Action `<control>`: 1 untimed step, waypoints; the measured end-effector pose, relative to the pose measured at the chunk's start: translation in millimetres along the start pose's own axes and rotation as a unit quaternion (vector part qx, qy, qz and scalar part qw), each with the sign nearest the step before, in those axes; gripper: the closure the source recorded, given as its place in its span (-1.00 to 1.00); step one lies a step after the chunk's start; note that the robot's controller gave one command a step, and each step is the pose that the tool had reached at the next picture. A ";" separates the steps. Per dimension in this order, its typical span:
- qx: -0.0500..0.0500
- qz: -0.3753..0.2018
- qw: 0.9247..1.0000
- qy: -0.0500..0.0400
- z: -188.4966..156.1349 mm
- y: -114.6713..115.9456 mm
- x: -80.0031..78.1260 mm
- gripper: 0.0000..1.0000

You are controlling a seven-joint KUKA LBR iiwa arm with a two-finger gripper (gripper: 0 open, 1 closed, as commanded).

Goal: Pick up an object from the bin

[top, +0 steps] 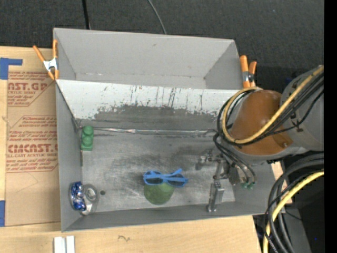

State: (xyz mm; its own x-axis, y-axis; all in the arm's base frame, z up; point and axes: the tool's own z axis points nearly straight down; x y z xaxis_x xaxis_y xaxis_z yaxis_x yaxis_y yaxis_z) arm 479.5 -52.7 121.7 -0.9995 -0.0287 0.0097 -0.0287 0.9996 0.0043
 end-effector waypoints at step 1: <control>0.002 -0.037 0.999 -0.008 52.3 76.0 -38.1 -1.00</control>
Offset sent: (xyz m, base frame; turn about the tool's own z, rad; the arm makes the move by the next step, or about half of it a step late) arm 0.0334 0.0731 -0.0517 -0.0685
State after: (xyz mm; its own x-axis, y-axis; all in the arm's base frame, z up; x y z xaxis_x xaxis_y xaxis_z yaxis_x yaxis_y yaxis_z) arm 514.9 24.5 69.4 -0.9947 -0.1027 -0.0068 -0.1027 0.9947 0.0013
